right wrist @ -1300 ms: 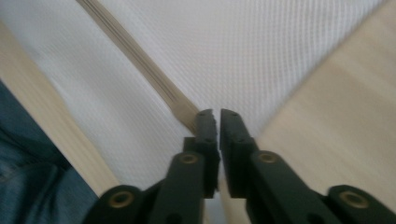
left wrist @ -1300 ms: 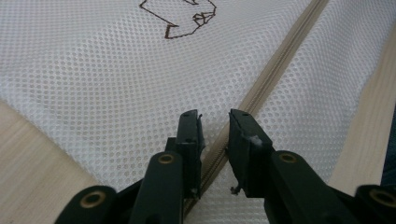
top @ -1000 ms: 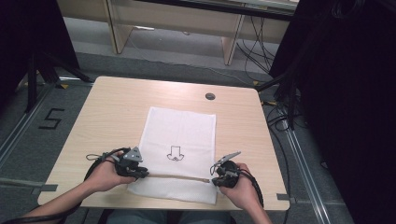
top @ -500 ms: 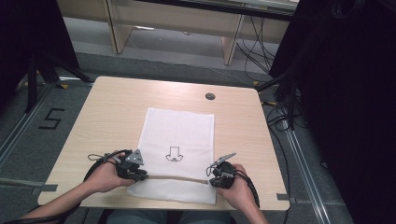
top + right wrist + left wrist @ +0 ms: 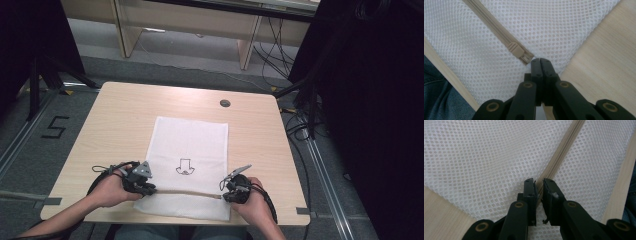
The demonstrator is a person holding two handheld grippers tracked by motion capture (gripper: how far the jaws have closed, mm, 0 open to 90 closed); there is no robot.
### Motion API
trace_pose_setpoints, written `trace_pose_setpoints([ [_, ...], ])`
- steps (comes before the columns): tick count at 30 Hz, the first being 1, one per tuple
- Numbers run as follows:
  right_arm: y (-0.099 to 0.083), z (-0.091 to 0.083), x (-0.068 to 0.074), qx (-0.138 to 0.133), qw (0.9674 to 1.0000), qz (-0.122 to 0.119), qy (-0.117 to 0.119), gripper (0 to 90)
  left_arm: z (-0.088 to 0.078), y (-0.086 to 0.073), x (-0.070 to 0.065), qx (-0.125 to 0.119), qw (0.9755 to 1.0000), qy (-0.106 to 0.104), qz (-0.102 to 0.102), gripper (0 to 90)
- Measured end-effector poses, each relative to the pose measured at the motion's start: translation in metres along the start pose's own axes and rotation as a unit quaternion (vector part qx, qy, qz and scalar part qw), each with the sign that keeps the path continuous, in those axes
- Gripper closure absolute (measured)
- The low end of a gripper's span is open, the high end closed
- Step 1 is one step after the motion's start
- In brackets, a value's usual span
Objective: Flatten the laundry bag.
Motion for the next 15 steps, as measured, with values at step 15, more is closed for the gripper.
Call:
trace_pose_setpoints([
  [15, -0.0012, -0.0087, 0.0018, -0.022, 0.9996, 0.002, -0.017, 80.8, -0.0048, -0.0010, -0.0006, -0.021, 0.9996, -0.008, -0.015, 70.0],
])
Point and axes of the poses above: each handheld gripper's, and its own axes: z roughly forward along the jaws, y roughly out of its top, x roughly to its left, the point moved 1 cm from there along z, roughly forward along the jaws, and after that the axes turned 12 degrees about -z, right-handed, at the moved point
